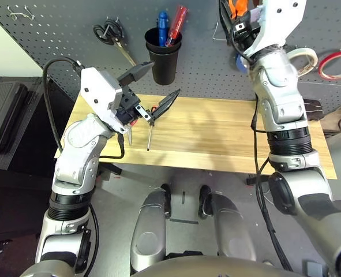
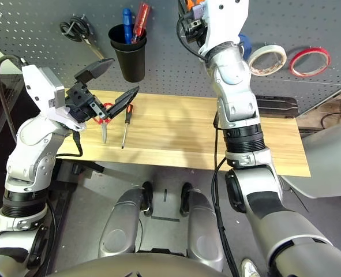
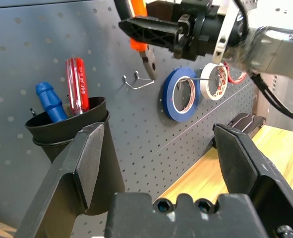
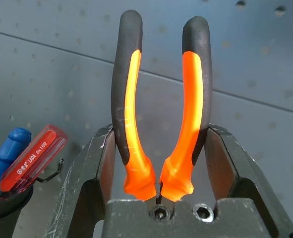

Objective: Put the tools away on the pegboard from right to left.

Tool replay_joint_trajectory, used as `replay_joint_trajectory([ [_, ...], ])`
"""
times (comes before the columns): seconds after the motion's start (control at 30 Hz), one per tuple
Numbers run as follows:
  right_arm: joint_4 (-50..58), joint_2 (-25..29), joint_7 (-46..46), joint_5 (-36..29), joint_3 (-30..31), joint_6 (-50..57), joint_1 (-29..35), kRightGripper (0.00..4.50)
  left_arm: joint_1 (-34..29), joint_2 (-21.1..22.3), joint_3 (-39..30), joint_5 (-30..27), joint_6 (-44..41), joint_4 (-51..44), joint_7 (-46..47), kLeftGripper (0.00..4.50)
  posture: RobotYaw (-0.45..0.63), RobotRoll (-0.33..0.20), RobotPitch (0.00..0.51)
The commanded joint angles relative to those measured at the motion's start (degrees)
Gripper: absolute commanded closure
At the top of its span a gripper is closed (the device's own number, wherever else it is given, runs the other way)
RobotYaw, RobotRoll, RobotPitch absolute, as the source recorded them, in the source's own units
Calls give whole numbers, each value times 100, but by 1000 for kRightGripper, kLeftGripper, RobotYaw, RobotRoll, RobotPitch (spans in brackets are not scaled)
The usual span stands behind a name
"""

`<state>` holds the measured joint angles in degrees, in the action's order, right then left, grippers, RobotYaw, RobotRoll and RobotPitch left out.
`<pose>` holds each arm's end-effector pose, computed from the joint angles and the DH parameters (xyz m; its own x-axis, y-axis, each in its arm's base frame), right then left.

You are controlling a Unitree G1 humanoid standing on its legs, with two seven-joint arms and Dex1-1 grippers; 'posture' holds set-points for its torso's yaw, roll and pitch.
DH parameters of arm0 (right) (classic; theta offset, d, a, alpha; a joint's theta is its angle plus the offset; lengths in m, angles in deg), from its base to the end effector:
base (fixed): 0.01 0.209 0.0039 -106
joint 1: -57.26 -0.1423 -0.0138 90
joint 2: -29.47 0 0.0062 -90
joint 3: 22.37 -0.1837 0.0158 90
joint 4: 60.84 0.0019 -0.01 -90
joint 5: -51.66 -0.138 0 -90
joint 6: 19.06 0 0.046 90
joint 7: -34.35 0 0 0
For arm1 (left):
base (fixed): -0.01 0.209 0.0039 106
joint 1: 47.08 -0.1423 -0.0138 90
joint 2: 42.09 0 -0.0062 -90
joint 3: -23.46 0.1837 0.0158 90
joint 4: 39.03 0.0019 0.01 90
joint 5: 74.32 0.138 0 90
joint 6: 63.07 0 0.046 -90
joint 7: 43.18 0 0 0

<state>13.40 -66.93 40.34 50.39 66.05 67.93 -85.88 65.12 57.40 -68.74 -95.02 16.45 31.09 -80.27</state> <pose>0.3221 -0.1238 0.2442 0.7496 0.2767 0.6012 -0.1652 0.9579 -0.2348 0.2395 0.1881 0.1967 0.5899 -0.7483 0.3034 0.6259 0.6611 0.4138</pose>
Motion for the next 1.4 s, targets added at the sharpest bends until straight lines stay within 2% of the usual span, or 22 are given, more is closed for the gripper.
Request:
replay_joint_trajectory([
  [0.03,-350,-65,-87,24,-77,-512,-220,1593,39,-29,-25,-98,-66,-95,48,0,170,0,222],
  [0.37,-1604,-221,-334,190,-41,-1421,-667,1593,15,-27,-4,-103,-100,-151,95,0,187,0,225],
  [0.7,-2264,-243,-494,267,-38,-1417,-693,1593,-23,-18,-1,-96,-77,-164,114,0,190,0,229],
  [0.77,-2163,-284,-387,142,-71,-1605,-640,863,-34,-18,1,-97,-72,-160,109,0,190,0,229],
  [0.87,-1722,-222,-234,187,25,-1977,-412,32,-41,-22,7,-98,-68,-156,104,0,189,0,231],
  [1.1,-432,37,117,-6,-58,-1638,192,32,-110,-6,-15,-105,-80,-182,106,0,192,0,241],
  [1.2,449,265,532,-398,-101,-911,546,32,-183,15,-46,-114,-101,-209,114,0,190,0,245],
  [1.4,1939,1306,1720,-1152,-81,1100,1421,32,-393,61,-105,-102,-216,-231,162,0,170,0,263],
])
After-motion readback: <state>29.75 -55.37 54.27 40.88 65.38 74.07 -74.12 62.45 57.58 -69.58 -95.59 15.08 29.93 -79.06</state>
